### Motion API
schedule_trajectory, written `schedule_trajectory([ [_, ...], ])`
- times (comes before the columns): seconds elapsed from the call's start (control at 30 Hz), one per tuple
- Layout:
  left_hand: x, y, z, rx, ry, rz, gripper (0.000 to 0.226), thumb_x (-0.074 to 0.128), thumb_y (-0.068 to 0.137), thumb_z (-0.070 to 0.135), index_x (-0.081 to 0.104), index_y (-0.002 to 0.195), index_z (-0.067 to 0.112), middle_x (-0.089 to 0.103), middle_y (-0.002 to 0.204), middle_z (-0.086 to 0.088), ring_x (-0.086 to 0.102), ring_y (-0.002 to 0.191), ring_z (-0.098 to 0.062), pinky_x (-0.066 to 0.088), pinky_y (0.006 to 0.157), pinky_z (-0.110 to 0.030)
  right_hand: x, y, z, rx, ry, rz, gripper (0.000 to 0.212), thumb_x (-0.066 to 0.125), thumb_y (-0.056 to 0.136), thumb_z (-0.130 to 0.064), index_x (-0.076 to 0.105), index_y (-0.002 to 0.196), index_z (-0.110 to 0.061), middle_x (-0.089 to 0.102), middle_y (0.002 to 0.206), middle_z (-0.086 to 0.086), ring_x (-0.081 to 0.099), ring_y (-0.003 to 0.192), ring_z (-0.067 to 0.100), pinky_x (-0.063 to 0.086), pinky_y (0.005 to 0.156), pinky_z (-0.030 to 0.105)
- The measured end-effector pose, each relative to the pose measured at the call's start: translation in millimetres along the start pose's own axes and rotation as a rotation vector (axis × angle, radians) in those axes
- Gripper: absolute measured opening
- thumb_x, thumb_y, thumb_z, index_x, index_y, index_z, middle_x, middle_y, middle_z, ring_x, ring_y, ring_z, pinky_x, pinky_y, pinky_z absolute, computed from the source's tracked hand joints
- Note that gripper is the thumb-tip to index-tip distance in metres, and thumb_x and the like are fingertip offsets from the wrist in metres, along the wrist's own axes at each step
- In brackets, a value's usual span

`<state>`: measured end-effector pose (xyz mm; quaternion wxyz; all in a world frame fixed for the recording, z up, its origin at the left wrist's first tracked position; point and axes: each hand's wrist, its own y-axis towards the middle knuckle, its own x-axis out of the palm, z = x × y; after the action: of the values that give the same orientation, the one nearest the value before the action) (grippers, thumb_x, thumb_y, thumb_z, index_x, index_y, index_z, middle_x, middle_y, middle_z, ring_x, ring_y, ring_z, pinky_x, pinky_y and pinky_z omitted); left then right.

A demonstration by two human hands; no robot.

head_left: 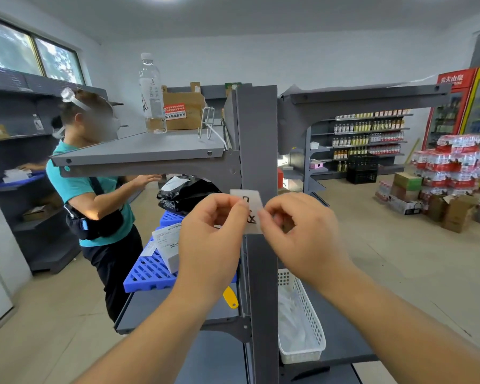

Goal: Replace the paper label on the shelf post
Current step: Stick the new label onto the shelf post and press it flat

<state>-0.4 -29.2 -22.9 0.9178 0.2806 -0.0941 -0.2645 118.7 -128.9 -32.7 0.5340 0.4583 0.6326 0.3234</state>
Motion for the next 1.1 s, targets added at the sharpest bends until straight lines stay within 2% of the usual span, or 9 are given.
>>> schedule_trajectory([
  [0.07,-1.4,5.5,-5.0,-0.021,0.021,0.016,0.011,0.069,0.092,0.012,0.073,0.083,0.017,0.077,0.083,-0.004,0.073,0.083,-0.017,0.06,0.074,-0.034,-1.4,5.0,5.1,0.106,0.131,-0.008,0.013,0.074,0.092,-0.016,0.069,0.079,-0.017,0.056,0.066,-0.012,0.051,0.062,0.007,0.042,0.056,0.017],
  [0.13,-1.8,13.0,-11.2,-0.042,0.05,0.02,0.013,0.069,0.092,0.013,0.072,0.082,0.02,0.078,0.085,-0.003,0.075,0.088,-0.022,0.063,0.077,-0.04,-2.2,11.1,11.6,0.176,0.223,-0.067,0.011,0.071,0.094,-0.02,0.07,0.083,-0.018,0.058,0.067,-0.01,0.051,0.062,0.008,0.042,0.055,0.017],
  [0.27,-0.8,27.2,-17.9,-0.06,0.129,0.012,0.01,0.069,0.094,0.022,0.073,0.088,0.03,0.078,0.086,0.005,0.073,0.083,-0.013,0.06,0.07,-0.027,-3.0,19.3,24.6,0.239,0.306,-0.139,0.012,0.066,0.097,-0.023,0.07,0.087,-0.017,0.063,0.07,0.003,0.052,0.061,0.016,0.044,0.056,0.023],
  [0.4,3.6,38.9,-22.2,-0.083,0.147,-0.061,0.007,0.07,0.095,0.029,0.077,0.092,0.029,0.081,0.089,0.01,0.076,0.084,-0.007,0.063,0.079,-0.031,-2.7,23.6,34.4,0.291,0.336,-0.138,0.012,0.068,0.097,-0.022,0.071,0.087,-0.016,0.064,0.073,0.007,0.052,0.066,0.021,0.045,0.06,0.028],
  [0.6,8.8,43.1,-19.9,-0.027,0.215,-0.103,0.009,0.07,0.095,0.033,0.075,0.089,0.029,0.079,0.084,0.012,0.071,0.079,0.004,0.055,0.063,-0.01,-1.7,27.3,41.1,0.328,0.336,-0.152,0.012,0.069,0.097,-0.023,0.07,0.086,-0.02,0.066,0.074,0.005,0.048,0.061,0.005,0.046,0.06,0.021],
  [0.73,12.0,45.8,-19.3,-0.003,0.224,-0.08,0.012,0.071,0.095,0.033,0.076,0.088,0.024,0.078,0.08,0.008,0.07,0.072,0.003,0.055,0.06,-0.012,2.0,28.7,42.4,0.34,0.316,-0.122,0.012,0.071,0.096,-0.022,0.071,0.084,-0.022,0.065,0.071,-0.001,0.049,0.06,0.003,0.044,0.058,0.012],
  [0.83,12.8,46.7,-19.5,0.021,0.249,-0.073,0.013,0.07,0.095,0.034,0.074,0.086,0.025,0.077,0.079,0.008,0.07,0.075,0.003,0.059,0.061,-0.017,4.7,29.9,41.9,0.342,0.295,-0.092,0.01,0.072,0.095,-0.022,0.072,0.085,-0.02,0.064,0.07,-0.006,0.052,0.062,0.001,0.045,0.059,0.011],
  [0.9,12.9,46.6,-20.2,0.04,0.274,-0.073,0.014,0.07,0.095,0.034,0.073,0.086,0.024,0.077,0.08,0.009,0.07,0.076,0.005,0.057,0.059,-0.015,5.6,30.7,41.9,0.346,0.293,-0.069,0.01,0.073,0.094,-0.022,0.074,0.085,-0.018,0.064,0.069,-0.007,0.053,0.062,-0.001,0.046,0.059,0.01],
  [1.1,12.9,47.6,-25.0,0.052,0.303,-0.062,0.014,0.069,0.096,0.035,0.071,0.085,0.028,0.076,0.081,0.011,0.071,0.081,0.005,0.06,0.061,-0.019,9.2,30.7,42.8,0.343,0.286,-0.057,0.011,0.073,0.094,-0.023,0.075,0.085,-0.017,0.064,0.068,-0.004,0.052,0.06,0.003,0.047,0.058,0.015],
])
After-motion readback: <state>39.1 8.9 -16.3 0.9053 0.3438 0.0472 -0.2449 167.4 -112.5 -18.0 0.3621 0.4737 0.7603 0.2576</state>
